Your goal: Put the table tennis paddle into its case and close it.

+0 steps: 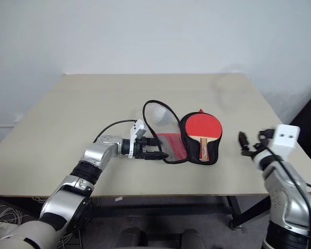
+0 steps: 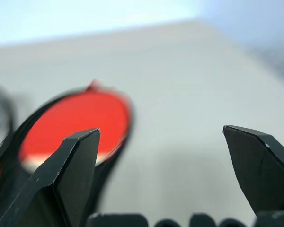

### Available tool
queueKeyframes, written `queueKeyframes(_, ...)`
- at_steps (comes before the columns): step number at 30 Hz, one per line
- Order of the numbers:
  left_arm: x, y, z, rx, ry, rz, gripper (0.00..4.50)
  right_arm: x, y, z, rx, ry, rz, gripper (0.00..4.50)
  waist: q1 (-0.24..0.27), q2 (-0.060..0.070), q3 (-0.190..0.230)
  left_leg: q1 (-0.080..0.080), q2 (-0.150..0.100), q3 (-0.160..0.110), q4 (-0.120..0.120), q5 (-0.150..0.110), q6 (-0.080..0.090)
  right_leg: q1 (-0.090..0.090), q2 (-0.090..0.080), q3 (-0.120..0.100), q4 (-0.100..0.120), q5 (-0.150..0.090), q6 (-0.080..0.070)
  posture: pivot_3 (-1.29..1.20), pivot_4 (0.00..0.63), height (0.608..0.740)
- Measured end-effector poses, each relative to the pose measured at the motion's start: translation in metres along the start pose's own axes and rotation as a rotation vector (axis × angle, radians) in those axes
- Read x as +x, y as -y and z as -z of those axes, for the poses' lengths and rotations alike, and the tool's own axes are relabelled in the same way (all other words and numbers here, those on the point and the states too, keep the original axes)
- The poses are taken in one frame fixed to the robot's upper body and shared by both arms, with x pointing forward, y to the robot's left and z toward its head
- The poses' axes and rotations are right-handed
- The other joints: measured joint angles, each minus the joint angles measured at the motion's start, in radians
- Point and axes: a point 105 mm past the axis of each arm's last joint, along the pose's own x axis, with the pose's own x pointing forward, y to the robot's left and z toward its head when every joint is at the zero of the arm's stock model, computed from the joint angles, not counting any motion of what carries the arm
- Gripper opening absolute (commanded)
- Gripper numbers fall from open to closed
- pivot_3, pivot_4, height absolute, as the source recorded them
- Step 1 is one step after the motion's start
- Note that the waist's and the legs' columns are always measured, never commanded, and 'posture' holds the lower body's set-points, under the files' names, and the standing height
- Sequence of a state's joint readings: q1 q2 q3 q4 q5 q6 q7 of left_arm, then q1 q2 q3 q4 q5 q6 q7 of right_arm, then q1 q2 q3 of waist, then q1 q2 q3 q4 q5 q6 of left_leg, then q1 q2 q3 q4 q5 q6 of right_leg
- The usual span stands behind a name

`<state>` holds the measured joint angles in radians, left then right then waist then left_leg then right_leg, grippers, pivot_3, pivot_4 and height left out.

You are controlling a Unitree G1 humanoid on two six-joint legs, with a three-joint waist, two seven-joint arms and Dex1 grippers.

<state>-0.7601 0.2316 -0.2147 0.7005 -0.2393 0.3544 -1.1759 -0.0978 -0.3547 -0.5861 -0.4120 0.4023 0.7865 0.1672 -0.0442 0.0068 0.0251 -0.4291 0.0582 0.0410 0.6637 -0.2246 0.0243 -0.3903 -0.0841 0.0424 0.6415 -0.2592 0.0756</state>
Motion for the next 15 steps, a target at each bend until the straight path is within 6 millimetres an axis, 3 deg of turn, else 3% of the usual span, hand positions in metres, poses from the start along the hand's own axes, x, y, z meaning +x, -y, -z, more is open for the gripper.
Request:
queueKeyframes(3, 0.011, 0.003, -0.006, 0.008, 0.03, 0.031, 4.5, -0.006, 0.018, -0.005, 0.028, 0.032, 0.068, 4.49, 0.0, -0.001, 0.001, 0.0, 0.0, 0.0, 0.0, 0.0, 0.0, 0.0, 0.0, 0.0, 0.0, 0.0, 0.0, 0.0, 0.0, 0.728)
queueKeyframes(6, 0.025, 0.012, -0.015, 0.029, 0.061, 0.096, 4.5, -0.012, 0.023, -0.003, 0.068, 0.047, 0.101, 4.49, 0.0, -0.001, 0.001, 0.0, 0.0, 0.0, 0.0, 0.0, 0.0, 0.0, 0.0, 0.0, 0.0, 0.0, 0.0, 0.0, 0.0, 0.728)
queueKeyframes(12, 0.064, 0.046, -0.037, 0.07, 0.103, 0.28, 4.5, -0.018, 0.033, -0.005, 0.134, 0.108, 0.187, 4.49, 0.0, -0.001, 0.002, 0.0, 0.0, 0.0, 0.0, 0.0, 0.0, 0.0, 0.0, 0.0, 0.0, 0.0, 0.0, 0.0, 0.0, 0.728)
queueKeyframes(15, 0.083, 0.062, -0.036, 0.061, 0.094, 0.339, 4.5, -0.022, 0.041, -0.007, 0.152, 0.138, 0.235, 4.49, 0.0, -0.001, 0.002, 0.0, 0.0, 0.0, 0.0, 0.0, 0.0, 0.0, 0.0, 0.0, 0.0, 0.0, 0.0, 0.0, 0.0, 0.728)
